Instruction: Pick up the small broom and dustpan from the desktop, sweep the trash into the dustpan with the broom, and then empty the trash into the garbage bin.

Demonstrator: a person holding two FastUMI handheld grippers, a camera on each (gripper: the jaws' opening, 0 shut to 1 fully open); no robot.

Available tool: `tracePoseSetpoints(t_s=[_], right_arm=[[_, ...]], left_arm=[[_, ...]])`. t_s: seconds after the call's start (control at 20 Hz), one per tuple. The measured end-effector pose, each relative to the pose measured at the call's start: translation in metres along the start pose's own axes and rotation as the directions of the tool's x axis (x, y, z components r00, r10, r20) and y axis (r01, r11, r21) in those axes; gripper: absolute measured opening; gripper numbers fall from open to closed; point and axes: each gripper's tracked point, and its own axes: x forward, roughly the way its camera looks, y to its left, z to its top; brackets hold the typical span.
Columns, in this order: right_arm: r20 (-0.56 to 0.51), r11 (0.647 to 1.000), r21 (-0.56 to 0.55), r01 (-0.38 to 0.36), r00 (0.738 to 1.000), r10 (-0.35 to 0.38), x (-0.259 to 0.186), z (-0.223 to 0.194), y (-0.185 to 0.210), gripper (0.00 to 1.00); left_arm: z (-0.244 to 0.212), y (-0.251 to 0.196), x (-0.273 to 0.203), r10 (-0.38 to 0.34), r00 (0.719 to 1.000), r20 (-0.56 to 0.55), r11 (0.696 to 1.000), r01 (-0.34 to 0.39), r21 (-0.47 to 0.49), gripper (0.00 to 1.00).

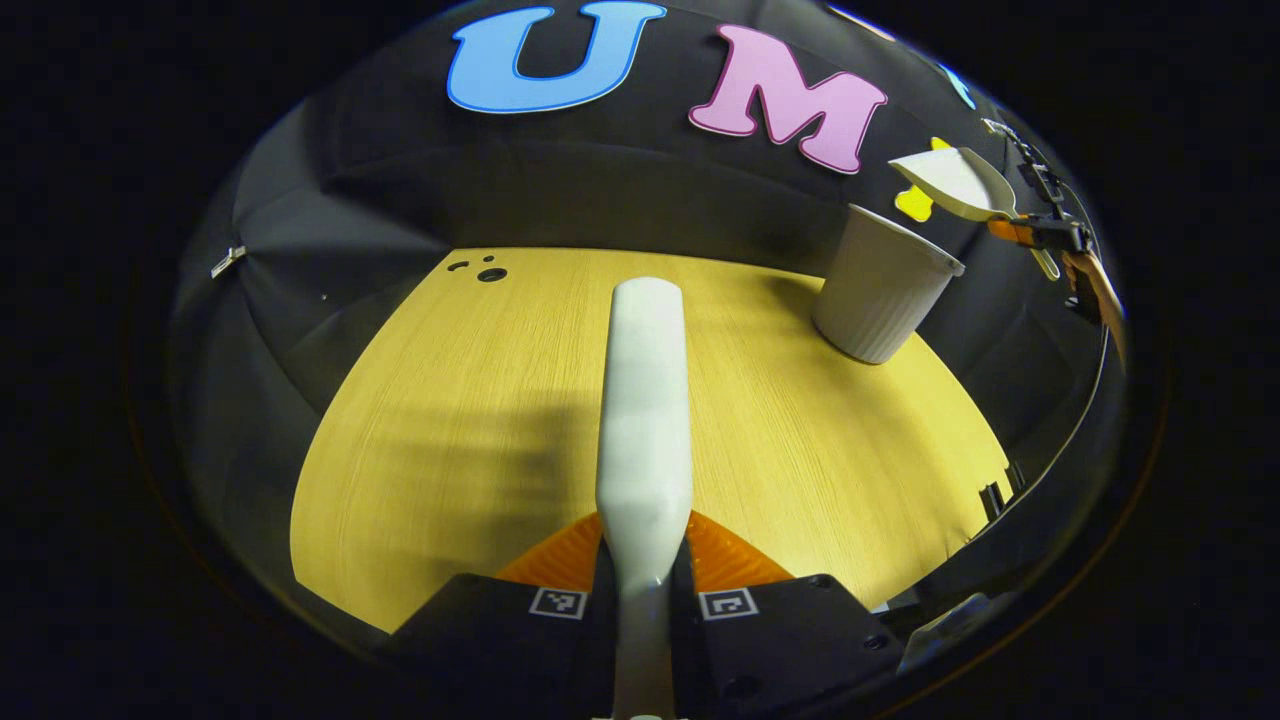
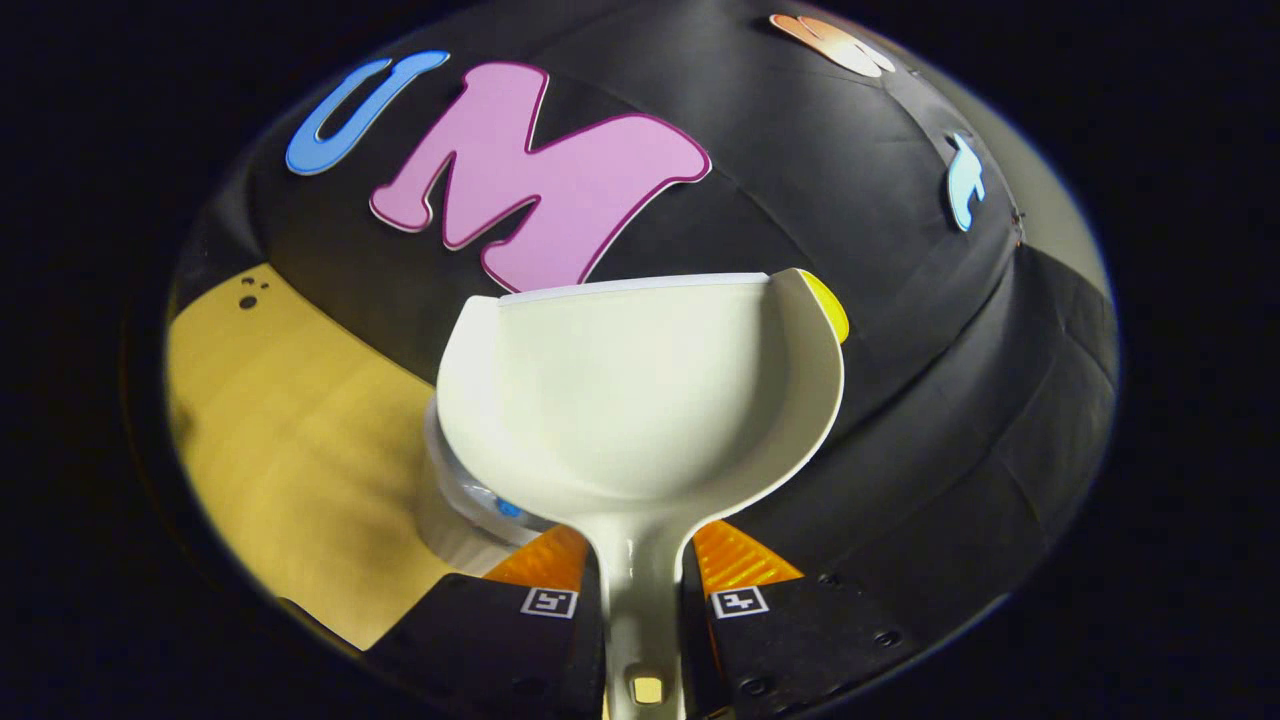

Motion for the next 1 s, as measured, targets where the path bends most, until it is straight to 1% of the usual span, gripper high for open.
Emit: tracePoseSetpoints(t_s=[0.1, 0.15, 0.2, 0.25, 0.3, 0.35, 0.4, 0.45, 0.5, 0.55, 0.6, 0.65, 0.7, 0.8, 0.85, 1.0], right_arm=[[-0.009, 0.994, 0.081, -0.072, 0.997, 0.072, -0.017, 0.002, 0.023, 0.34], [-0.013, 0.987, 0.115, -0.108, 0.994, 0.110, -0.027, 0.000, 0.037, 0.34], [-0.018, 0.979, 0.142, -0.143, 0.989, 0.147, -0.038, -0.006, 0.055, 0.34], [-0.026, 0.970, 0.161, -0.184, 0.981, 0.190, -0.048, -0.011, 0.071, 0.36], [-0.038, 0.958, 0.184, -0.221, 0.972, 0.232, -0.060, -0.016, 0.086, 0.34], [-0.049, 0.942, 0.221, -0.255, 0.961, 0.272, -0.071, -0.023, 0.100, 0.36], [-0.054, 0.921, 0.263, -0.289, 0.948, 0.313, -0.084, -0.028, 0.115, 0.34], [-0.061, 0.900, 0.298, -0.319, 0.934, 0.352, -0.097, -0.034, 0.129, 0.34], [-0.072, 0.882, 0.320, -0.346, 0.919, 0.387, -0.107, -0.043, 0.143, 0.36], [-0.082, 0.868, 0.331, -0.369, 0.905, 0.416, -0.118, -0.052, 0.155, 0.34], [-0.092, 0.860, 0.328, -0.392, 0.892, 0.442, -0.128, -0.063, 0.168, 0.30], [-0.103, 0.853, 0.324, -0.408, 0.882, 0.461, -0.138, -0.073, 0.179, 0.34], [-0.116, 0.846, 0.325, -0.423, 0.870, 0.480, -0.144, -0.082, 0.188, 0.34], [-0.154, 0.823, 0.336, -0.458, 0.836, 0.527, -0.154, -0.107, 0.213, 0.34], [-0.181, 0.813, 0.343, -0.471, 0.816, 0.549, -0.160, -0.123, 0.225, 0.34], [-0.257, 0.786, 0.395, -0.476, 0.764, 0.592, -0.163, -0.164, 0.257, 0.34]], left_arm=[[-0.006, -0.003, -0.004, -0.001, 1.000, 0.002, 1.000, 0.001, 0.001, 0.27], [-0.010, -0.005, -0.006, -0.003, 1.000, 0.003, 1.000, 0.003, -0.002, 0.24], [-0.012, -0.007, -0.009, -0.006, 1.000, 0.003, 1.000, 0.006, -0.006, 0.27], [-0.016, -0.009, -0.010, -0.008, 1.000, 0.002, 1.000, 0.008, -0.008, 0.24], [-0.019, -0.010, -0.012, -0.009, 1.000, 0.001, 1.000, 0.009, -0.009, 0.27], [-0.022, -0.011, -0.012, -0.009, 1.000, -0.003, 1.000, 0.009, -0.009, 0.25], [-0.025, -0.012, -0.013, -0.011, 1.000, -0.005, 1.000, 0.011, -0.010, 0.26], [-0.028, -0.012, -0.012, -0.011, 1.000, -0.005, 1.000, 0.011, -0.008, 0.24], [-0.028, -0.010, -0.011, -0.006, 1.000, -0.006, 1.000, 0.006, -0.010, 0.28], [-0.031, -0.008, -0.009, -0.005, 1.000, -0.009, 1.000, 0.005, -0.017, 0.27], [-0.032, -0.007, -0.009, -0.003, 1.000, -0.012, 1.000, 0.003, -0.025, 0.26], [-0.034, -0.005, -0.006, 0.000, 1.000, -0.014, 0.999, 0.000, -0.032, 0.27], [-0.035, -0.003, -0.003, 0.002, 1.000, -0.020, 0.999, -0.003, -0.038, 0.26], [-0.037, 0.001, 0.003, 0.011, 1.000, -0.029, 0.999, -0.012, -0.046, 0.28], [-0.039, 0.002, 0.008, 0.015, 0.999, -0.035, 0.999, -0.017, -0.047, 0.27], [-0.040, 0.006, 0.023, 0.032, 0.998, -0.061, 0.998, -0.035, -0.047, 0.27]])
